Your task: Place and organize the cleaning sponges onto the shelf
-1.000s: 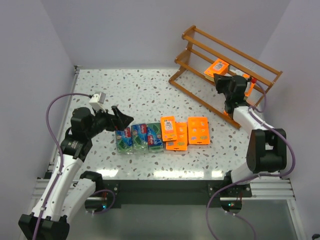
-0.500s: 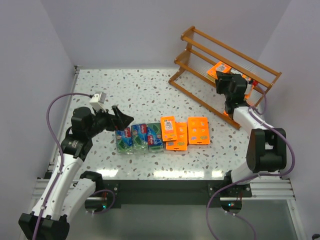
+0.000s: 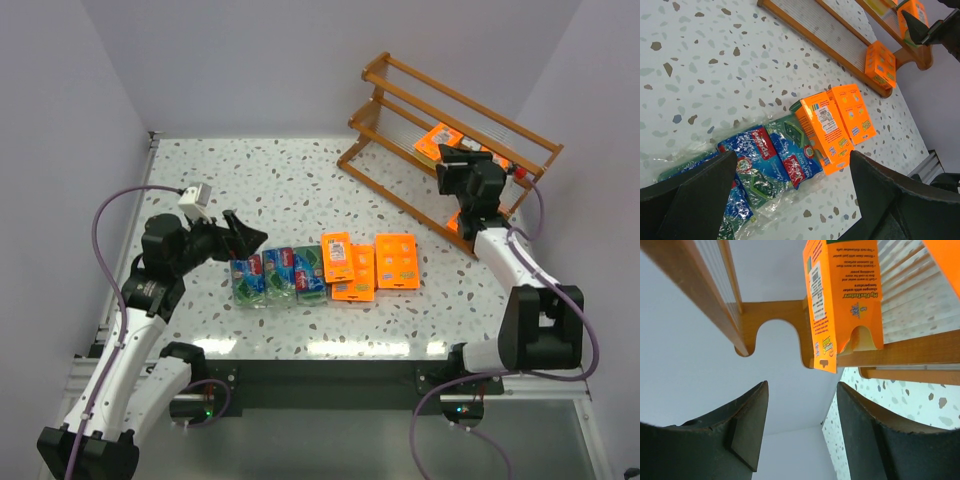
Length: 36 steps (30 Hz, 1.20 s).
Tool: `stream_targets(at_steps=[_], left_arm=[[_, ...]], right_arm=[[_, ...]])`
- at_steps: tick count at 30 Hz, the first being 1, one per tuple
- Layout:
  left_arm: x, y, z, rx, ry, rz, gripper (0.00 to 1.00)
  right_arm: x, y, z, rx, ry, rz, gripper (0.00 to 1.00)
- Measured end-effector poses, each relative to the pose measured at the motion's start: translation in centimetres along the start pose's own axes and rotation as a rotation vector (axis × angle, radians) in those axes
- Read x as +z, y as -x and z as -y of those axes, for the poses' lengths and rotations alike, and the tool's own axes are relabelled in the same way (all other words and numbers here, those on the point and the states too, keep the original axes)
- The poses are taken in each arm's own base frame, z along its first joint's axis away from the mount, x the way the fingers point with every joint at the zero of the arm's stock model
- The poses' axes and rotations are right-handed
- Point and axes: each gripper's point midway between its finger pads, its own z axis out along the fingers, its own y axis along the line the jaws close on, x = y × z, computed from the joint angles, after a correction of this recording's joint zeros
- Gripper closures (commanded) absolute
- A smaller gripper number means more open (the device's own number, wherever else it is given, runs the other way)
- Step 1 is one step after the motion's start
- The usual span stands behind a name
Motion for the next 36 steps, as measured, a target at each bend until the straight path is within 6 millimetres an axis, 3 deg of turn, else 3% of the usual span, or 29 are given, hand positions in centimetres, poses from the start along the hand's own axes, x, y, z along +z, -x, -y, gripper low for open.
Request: stream_targets(at_steps=[3, 8, 11, 14, 17, 20, 23, 25, 29, 36], left_arm=[[0.0, 0.2, 0.1, -0.002, -0.004, 0.007, 0.00], [-0.1, 0.2, 0.2, -0.009, -0.005, 0.011, 0.00], [-0.1, 0.3, 0.3, -0.010, -0.008, 0.017, 0.00], [-0.1, 0.2, 0.2, -0.016, -0.008, 0.016, 0.00], [-0.1, 0.1, 0.2, -0.018, -0.007, 0.017, 0.00], [0.0, 0.0, 0.1, -0.024, -0.006, 0.014, 0.00], [0.1, -0.2, 0.0, -0.036, -0.003, 0.010, 0.00], [0.1, -0.3, 0.0, -0.039, -0.003, 0.010, 0.00], [0.0, -0.2, 0.1, -0.044, -0.005, 0.014, 0.00], [-0.7, 0.4, 0.6, -0.031, -0.015, 0.047, 0.00]], right_arm=[[-0.5, -0.6, -0.3, -0.014, 0.008, -0.045, 0.39], [-2.6, -3.6, 0.3, -0.104, -0.007, -0.229, 0.37], [-4.9, -5.7, 1.5, -0.194, -0.039, -0.355, 0.37], [-8.8, -8.5, 3.2, -0.310, -0.062, -0.498, 0.37], [-13.4, -12.0, 6.1, -0.395, -0.083, -0.660, 0.37], [-17.9, -14.8, 11.1, -0.428, -0.160, -0.814, 0.37], [-21.3, -16.2, 15.8, -0.441, -0.263, -0.916, 0.37], [-23.0, -16.9, 17.6, -0.447, -0.309, -0.966, 0.37], [-24.6, -19.0, 18.1, -0.451, -0.309, -1.036, 0.37], [-24.1, -21.5, 18.3, -0.437, -0.306, -1.057, 0.38]])
